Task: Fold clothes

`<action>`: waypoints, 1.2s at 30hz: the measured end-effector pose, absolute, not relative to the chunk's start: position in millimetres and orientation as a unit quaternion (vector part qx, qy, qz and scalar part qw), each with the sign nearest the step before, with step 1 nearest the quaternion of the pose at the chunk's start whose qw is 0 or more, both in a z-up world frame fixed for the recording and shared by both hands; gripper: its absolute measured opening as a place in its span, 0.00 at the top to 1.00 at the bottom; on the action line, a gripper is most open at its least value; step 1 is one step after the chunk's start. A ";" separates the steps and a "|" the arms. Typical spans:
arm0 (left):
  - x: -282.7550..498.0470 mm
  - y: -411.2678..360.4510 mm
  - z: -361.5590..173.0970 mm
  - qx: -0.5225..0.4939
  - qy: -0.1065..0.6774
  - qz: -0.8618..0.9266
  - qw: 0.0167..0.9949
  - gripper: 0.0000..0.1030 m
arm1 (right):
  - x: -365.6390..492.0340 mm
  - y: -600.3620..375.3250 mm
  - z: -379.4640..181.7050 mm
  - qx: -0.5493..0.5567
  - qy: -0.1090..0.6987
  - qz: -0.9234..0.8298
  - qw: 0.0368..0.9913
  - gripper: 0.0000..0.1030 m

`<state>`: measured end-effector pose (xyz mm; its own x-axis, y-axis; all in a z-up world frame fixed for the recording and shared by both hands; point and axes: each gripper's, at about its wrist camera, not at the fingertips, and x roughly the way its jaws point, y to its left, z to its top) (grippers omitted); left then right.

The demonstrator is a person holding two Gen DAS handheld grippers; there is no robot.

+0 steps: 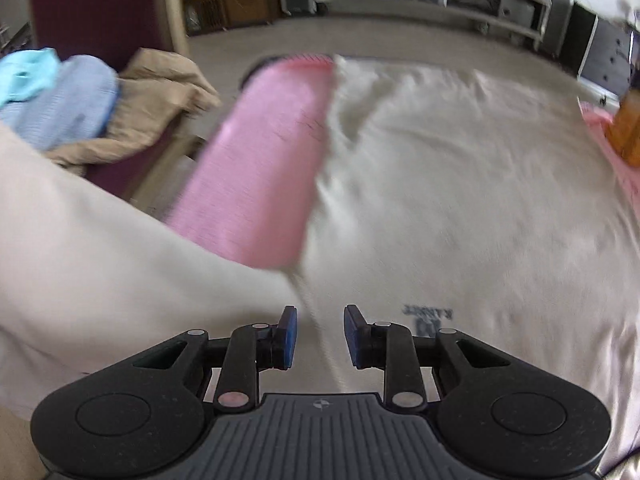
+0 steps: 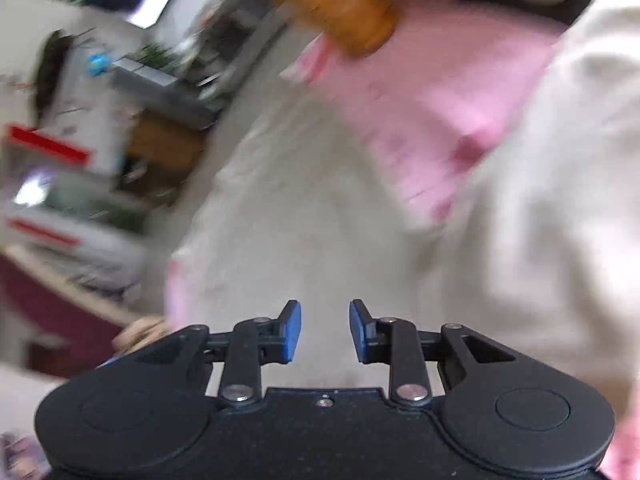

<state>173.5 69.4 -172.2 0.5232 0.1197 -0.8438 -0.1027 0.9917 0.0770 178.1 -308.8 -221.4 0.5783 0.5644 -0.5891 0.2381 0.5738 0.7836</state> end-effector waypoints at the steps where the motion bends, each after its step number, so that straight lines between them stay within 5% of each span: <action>1: 174.8 64.8 -177.1 0.017 0.490 0.060 0.869 0.74 | 180.7 -303.3 -227.7 0.456 0.455 0.133 0.753 0.73; 5: 167.9 60.1 -180.6 0.055 0.487 0.064 0.869 0.68 | 187.6 -294.8 -240.1 0.415 0.506 0.118 0.747 0.73; 6: 165.9 62.9 -180.3 0.056 0.488 0.069 0.868 0.67 | 187.4 -295.9 -242.9 0.404 0.519 0.102 0.746 0.92; 7: 163.6 68.2 -179.7 0.052 0.491 0.076 0.866 0.66 | 182.2 -304.5 -245.7 0.419 0.523 0.082 0.738 1.00; 16: 115.4 112.4 -169.9 0.090 0.503 0.149 0.847 0.70 | 93.4 -390.1 -216.4 0.436 0.467 -0.114 0.761 0.98; 18: 94.9 115.2 -157.8 0.069 0.487 0.136 0.860 0.71 | 72.8 -397.7 -207.0 0.426 0.460 -0.132 0.768 0.89; 20: 72.4 113.3 -145.7 0.036 0.470 0.104 0.876 0.71 | 63.3 -386.7 -197.7 0.413 0.448 -0.110 0.785 0.83; 29: 44.2 59.0 -138.7 0.027 0.446 0.009 0.894 0.71 | 21.4 -336.5 -156.3 0.348 0.391 -0.010 0.852 0.83; 36: 70.5 12.2 -167.5 0.057 0.487 -0.023 0.871 0.70 | 68.7 -268.6 -183.7 0.295 0.473 0.060 0.828 0.83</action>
<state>70.5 12.2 -167.5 0.5237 0.0154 -0.8518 0.0962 0.9924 0.0771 68.7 -268.6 -183.7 0.5447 0.3792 -0.7480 0.1803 0.8181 0.5460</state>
